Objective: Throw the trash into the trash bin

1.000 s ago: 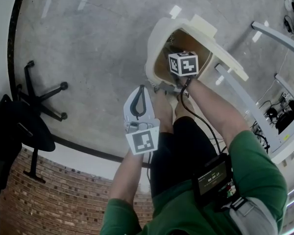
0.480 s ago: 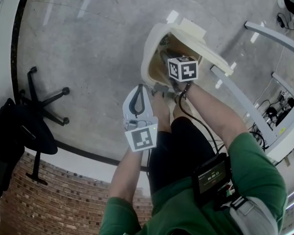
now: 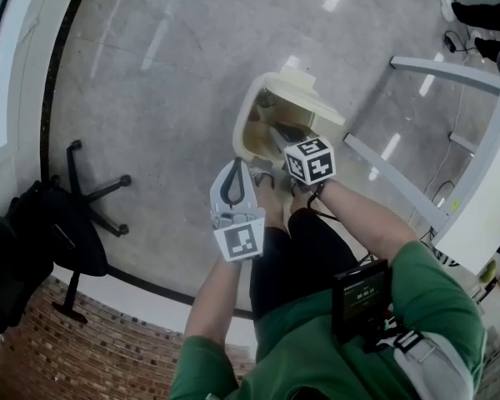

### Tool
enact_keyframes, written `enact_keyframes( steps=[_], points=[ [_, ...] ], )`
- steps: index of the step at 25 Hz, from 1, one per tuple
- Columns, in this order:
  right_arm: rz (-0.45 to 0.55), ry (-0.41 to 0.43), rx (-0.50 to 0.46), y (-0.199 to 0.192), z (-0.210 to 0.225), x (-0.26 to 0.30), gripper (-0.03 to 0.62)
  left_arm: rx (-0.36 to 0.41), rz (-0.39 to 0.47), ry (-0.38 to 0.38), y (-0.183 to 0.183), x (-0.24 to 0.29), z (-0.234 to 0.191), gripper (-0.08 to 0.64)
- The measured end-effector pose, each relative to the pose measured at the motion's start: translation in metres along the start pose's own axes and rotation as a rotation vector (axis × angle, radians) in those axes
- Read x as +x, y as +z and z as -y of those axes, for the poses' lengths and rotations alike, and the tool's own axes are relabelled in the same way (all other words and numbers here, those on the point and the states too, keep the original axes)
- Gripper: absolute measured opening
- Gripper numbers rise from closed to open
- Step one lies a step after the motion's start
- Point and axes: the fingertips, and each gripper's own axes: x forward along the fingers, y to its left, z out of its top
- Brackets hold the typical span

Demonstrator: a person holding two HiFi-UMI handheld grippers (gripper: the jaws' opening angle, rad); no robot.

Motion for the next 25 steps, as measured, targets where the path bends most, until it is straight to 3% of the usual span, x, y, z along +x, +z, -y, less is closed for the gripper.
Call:
enact_keyframes(
  steps=[5,15,25],
  points=[
    [0.067,0.011,-0.056,0.026,-0.023,-0.060,0.005,0.032,0.028,-0.014,0.033,-0.027,0.016,0.006],
    [0.251,0.032,-0.132,0.093,-0.059,-0.189,0.003,0.124,0.161,-0.051,0.129,-0.067,0.059,0.006],
    [0.431,0.046,-0.248,0.149,-0.113,-0.332,0.003,0.170,0.272,-0.099,0.225,-0.130,0.096,0.006]
  ],
)
